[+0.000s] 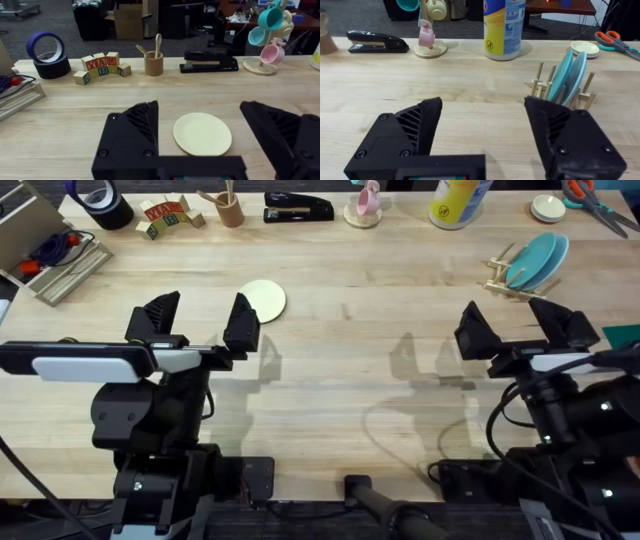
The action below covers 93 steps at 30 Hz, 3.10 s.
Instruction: Pick up the plates from the table one by one and place each into a slot on the dish rack.
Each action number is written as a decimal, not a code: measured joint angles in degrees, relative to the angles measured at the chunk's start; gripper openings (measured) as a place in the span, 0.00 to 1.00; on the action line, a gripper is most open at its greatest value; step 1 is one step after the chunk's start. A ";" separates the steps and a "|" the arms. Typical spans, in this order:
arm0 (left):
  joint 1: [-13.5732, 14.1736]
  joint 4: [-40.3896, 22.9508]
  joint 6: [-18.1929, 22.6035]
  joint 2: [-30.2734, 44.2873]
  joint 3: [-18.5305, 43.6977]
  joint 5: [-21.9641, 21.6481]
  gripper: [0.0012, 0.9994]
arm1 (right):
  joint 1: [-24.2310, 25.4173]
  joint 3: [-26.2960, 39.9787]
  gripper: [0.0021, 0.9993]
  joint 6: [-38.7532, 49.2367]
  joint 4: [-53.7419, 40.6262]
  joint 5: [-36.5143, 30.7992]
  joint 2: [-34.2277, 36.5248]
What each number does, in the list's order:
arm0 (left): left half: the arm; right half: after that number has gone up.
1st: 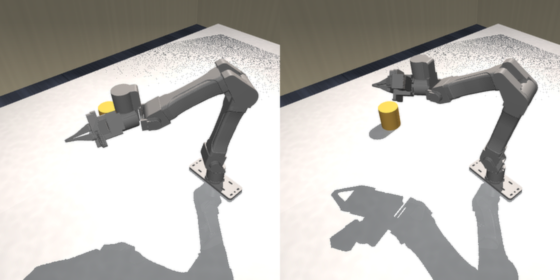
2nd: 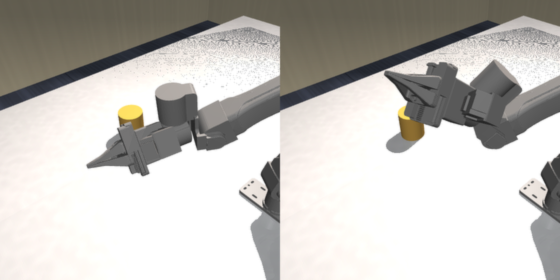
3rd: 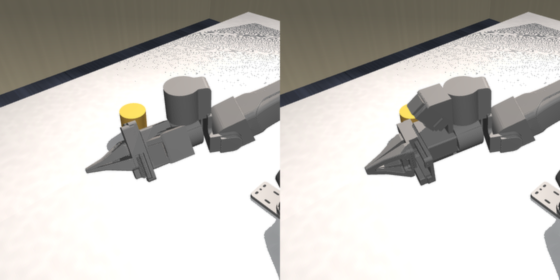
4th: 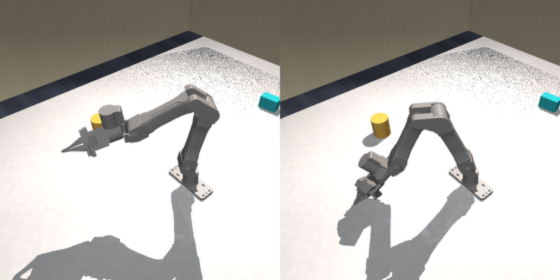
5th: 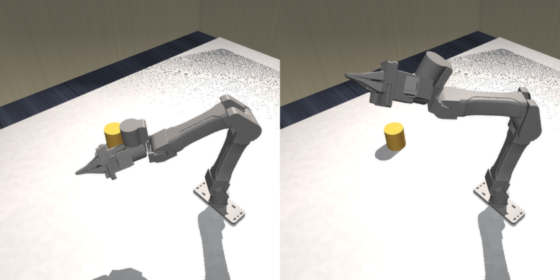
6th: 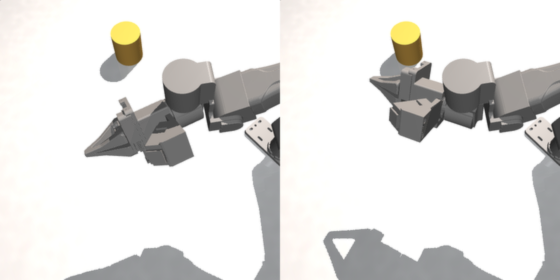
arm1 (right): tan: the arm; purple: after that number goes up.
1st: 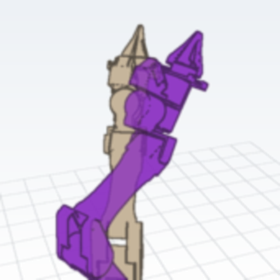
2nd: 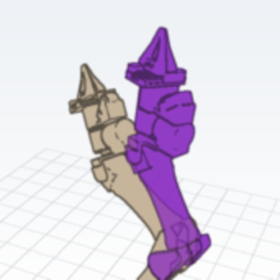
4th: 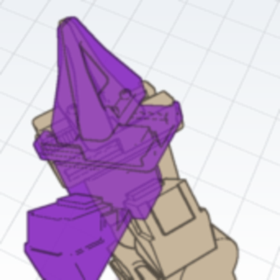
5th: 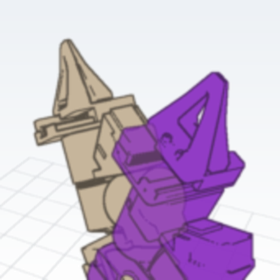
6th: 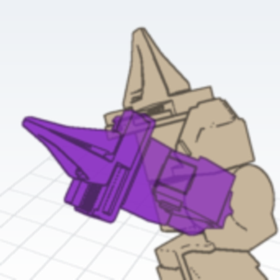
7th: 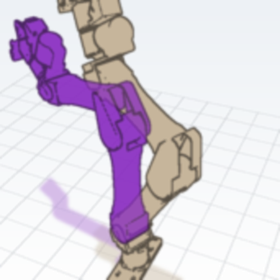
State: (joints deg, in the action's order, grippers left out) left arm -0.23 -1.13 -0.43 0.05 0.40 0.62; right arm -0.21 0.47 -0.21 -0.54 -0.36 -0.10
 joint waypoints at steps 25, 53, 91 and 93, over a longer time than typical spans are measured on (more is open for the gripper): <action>0.00 -2.15 0.00 0.00 0.00 0.00 1.00 | 0.00 0.09 0.99 0.00 -0.05 0.00 0.00; 0.00 -56.25 0.00 16.94 56.31 0.07 0.99 | 0.00 50.28 0.99 3.23 -50.37 4.33 17.32; 0.00 -88.46 0.02 76.76 93.11 1.29 0.99 | 0.00 93.88 1.00 8.00 -83.36 4.48 76.19; 0.00 -88.43 0.02 76.76 93.11 1.29 0.99 | 0.00 93.88 1.00 8.00 -83.36 4.48 76.19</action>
State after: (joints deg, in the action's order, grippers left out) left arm -0.23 -89.56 -0.40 76.82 93.51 1.91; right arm -0.21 94.35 7.79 -83.90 4.12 76.09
